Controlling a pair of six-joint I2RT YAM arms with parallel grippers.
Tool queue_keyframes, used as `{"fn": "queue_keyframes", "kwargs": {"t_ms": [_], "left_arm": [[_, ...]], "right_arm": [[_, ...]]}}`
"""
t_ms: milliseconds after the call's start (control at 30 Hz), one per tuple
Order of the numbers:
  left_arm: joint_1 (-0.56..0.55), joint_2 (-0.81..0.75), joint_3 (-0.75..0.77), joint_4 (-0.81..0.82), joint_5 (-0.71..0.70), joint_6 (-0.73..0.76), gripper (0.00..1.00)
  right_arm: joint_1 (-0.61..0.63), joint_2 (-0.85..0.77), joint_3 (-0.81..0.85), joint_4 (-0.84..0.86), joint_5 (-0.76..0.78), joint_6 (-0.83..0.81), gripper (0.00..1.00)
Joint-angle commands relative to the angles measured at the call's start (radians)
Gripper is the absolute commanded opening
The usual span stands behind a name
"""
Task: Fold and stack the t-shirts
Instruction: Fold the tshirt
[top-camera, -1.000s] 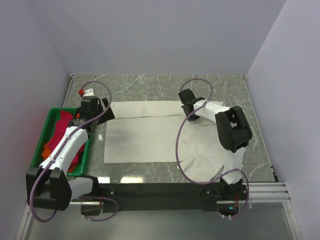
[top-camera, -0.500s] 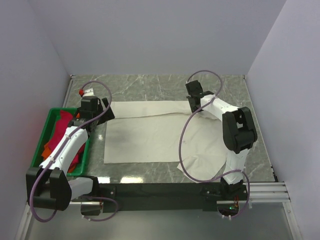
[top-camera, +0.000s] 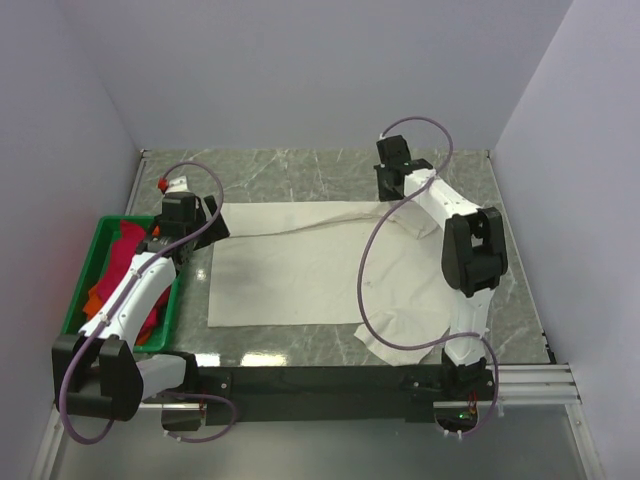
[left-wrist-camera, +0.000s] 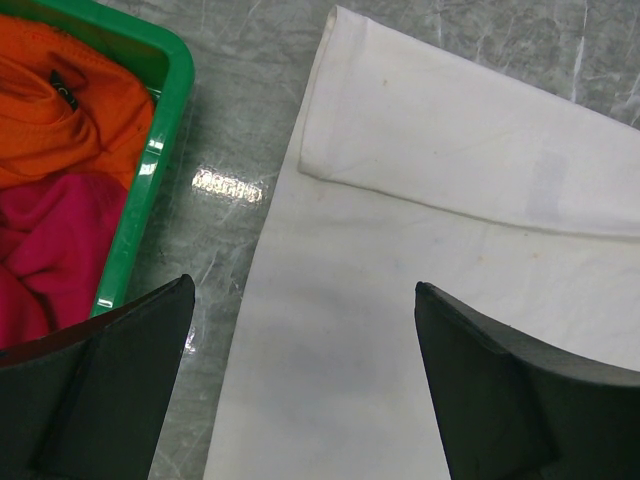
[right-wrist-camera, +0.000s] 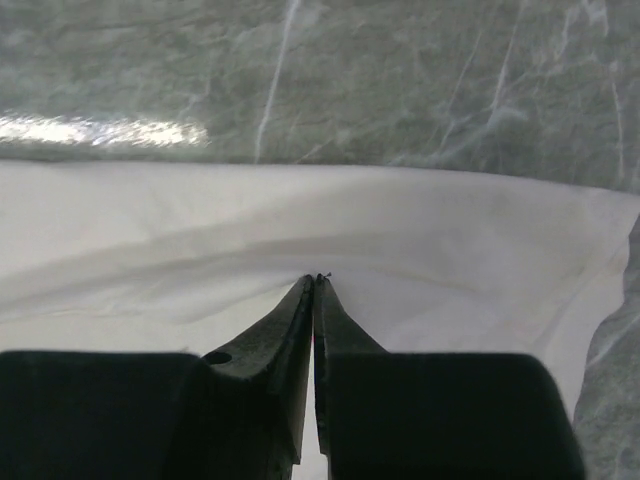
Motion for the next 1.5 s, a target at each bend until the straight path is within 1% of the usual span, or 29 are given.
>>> {"fn": "queue_keyframes", "kwargs": {"t_ms": [0,67,100,133,200,300,333,400,433,500,533,600,733,800,900,1067,1300,1467], "left_arm": [[0.000,-0.007,-0.004,0.020,0.010,0.017,0.96],[0.000,-0.005,-0.004,0.020,0.010,0.017,0.97],[0.000,-0.005,-0.004,0.020,0.012,0.017,0.96],[0.000,-0.005,-0.003,0.019,0.012,0.019,0.96],[0.000,-0.007,-0.003,0.019,0.013,0.017,0.97],[0.000,-0.007,-0.004,0.019,0.016,0.017,0.97],[0.000,-0.007,-0.003,0.019,0.016,0.017,0.96],[0.000,-0.009,-0.003,0.017,0.018,0.016,0.97],[0.000,-0.010,-0.003,0.016,0.018,0.016,0.97],[0.000,-0.010,-0.003,0.017,0.021,0.016,0.96],[0.000,-0.009,-0.003,0.017,0.021,0.016,0.97],[0.000,-0.015,-0.004,0.019,0.026,0.013,0.96],[0.000,-0.022,-0.007,0.022,0.024,0.016,0.96],[0.000,-0.019,-0.007,0.020,0.020,0.017,0.97],[0.000,-0.019,-0.007,0.022,0.016,0.019,0.96],[0.000,-0.015,-0.009,0.020,0.015,0.022,0.97],[0.000,-0.002,-0.004,0.020,0.021,0.025,0.96],[0.000,0.002,-0.004,0.022,0.020,0.025,0.96]], "right_arm": [[-0.039,0.035,0.059,-0.014,0.064,0.072,0.11],[-0.047,0.036,0.069,-0.016,0.092,0.091,0.21],[-0.051,0.035,0.072,-0.023,0.104,0.100,0.30],[-0.054,0.020,0.071,-0.026,0.121,0.112,0.33],[-0.068,-0.009,0.031,-0.018,0.123,0.154,0.36],[-0.073,-0.120,-0.088,0.048,0.060,0.183,0.38],[-0.073,-0.185,-0.125,0.068,0.037,0.192,0.38],[-0.074,-0.256,-0.245,0.129,-0.012,0.241,0.38],[-0.073,-0.328,-0.333,0.158,-0.035,0.258,0.38],[-0.074,-0.394,-0.421,0.253,-0.118,0.307,0.38],[-0.073,-0.443,-0.493,0.308,-0.151,0.339,0.38],[-0.073,-0.467,-0.544,0.355,-0.219,0.364,0.41],[-0.076,-0.453,-0.595,0.416,-0.264,0.411,0.43],[-0.076,-0.419,-0.592,0.428,-0.248,0.421,0.46],[-0.091,-0.366,-0.586,0.459,-0.245,0.436,0.47],[-0.138,-0.301,-0.561,0.507,-0.233,0.457,0.47],[-0.154,-0.215,-0.503,0.525,-0.228,0.442,0.48],[-0.159,-0.171,-0.471,0.546,-0.259,0.434,0.49]]}}
